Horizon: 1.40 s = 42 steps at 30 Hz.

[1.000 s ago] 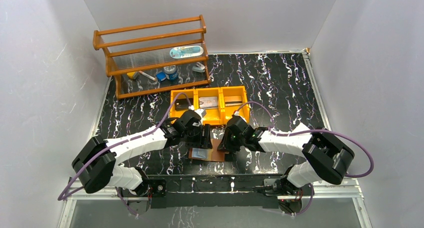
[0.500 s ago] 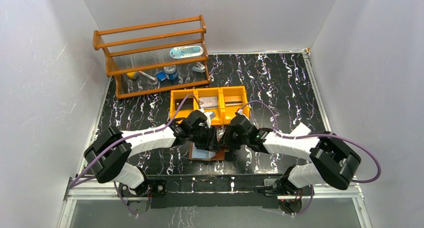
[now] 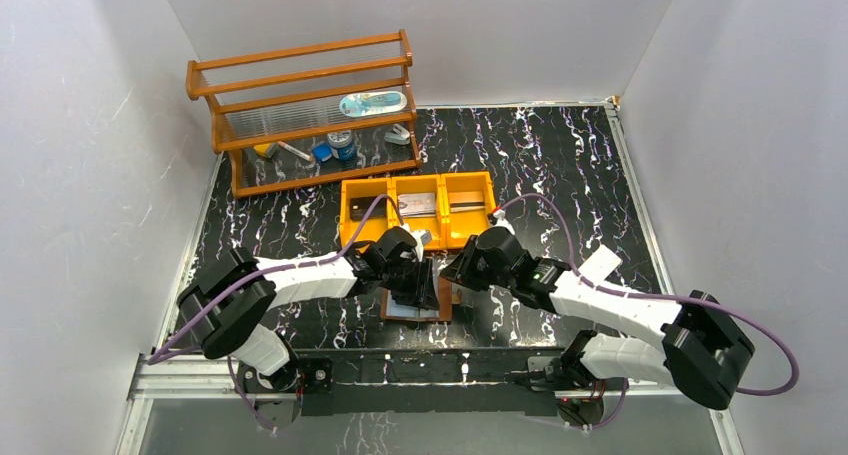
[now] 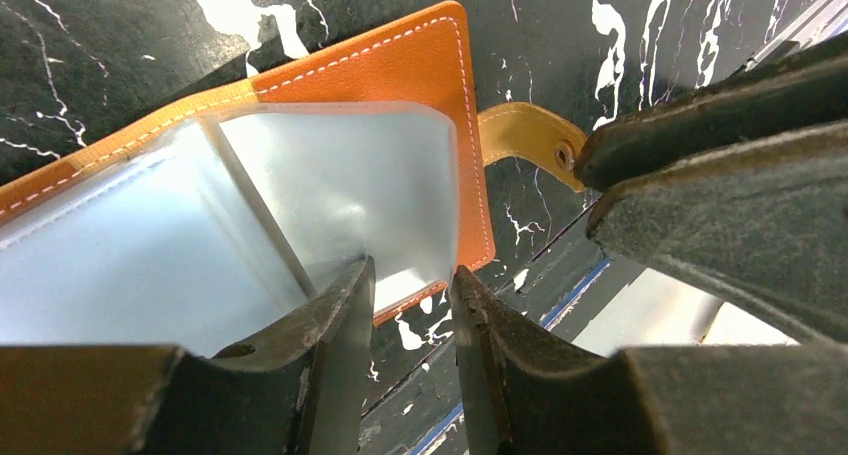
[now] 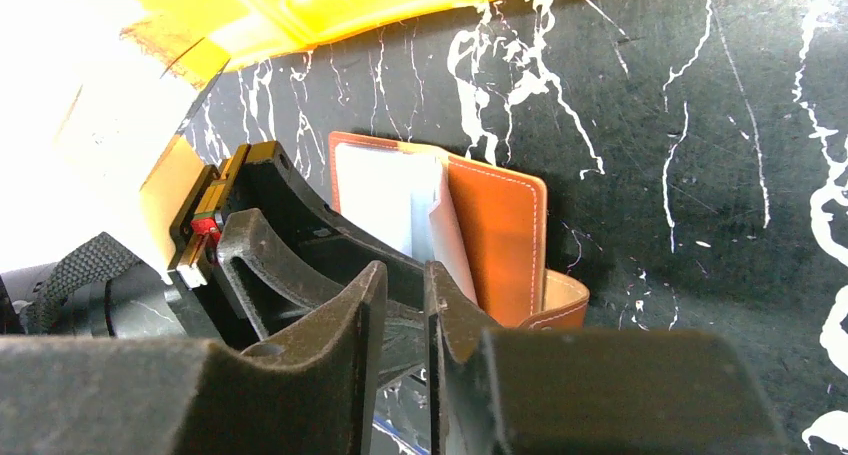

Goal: Take the credit cards out of the card holder

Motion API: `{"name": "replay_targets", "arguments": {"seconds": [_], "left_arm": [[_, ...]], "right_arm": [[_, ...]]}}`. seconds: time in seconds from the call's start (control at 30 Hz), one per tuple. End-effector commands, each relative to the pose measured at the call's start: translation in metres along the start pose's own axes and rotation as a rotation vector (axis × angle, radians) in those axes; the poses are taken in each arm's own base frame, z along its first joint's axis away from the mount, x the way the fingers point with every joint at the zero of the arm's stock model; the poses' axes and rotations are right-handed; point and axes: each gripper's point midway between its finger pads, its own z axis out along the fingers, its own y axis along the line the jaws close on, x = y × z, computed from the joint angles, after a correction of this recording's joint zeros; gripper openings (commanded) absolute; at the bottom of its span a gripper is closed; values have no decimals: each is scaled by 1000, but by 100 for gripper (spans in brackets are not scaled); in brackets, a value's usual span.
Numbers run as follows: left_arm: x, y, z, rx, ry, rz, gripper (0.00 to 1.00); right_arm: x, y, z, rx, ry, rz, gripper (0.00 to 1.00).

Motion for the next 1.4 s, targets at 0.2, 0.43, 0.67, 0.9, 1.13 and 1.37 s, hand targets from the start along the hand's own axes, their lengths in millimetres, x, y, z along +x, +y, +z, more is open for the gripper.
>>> {"name": "replay_targets", "arguments": {"seconds": [0.2, 0.43, 0.67, 0.9, 1.13, 1.37], "left_arm": [[9, -3, -1, 19, 13, 21, 34], [9, -4, -4, 27, 8, 25, 35], [-5, -15, -25, 25, -64, 50, 44], [-19, 26, -59, -249, -168, 90, 61], [-9, 53, -57, -359, -134, 73, 64], [-6, 59, -53, -375, -126, 68, 64]], "right_arm": [[5, 31, 14, -71, 87, -65, 24], [20, 22, 33, -43, 167, -70, 24], [33, -22, 40, 117, 205, -60, 23], [38, -27, 40, 115, 223, -65, 24], [42, -30, 41, 113, 240, -65, 25], [43, -32, 40, 116, 243, -63, 25]]}}
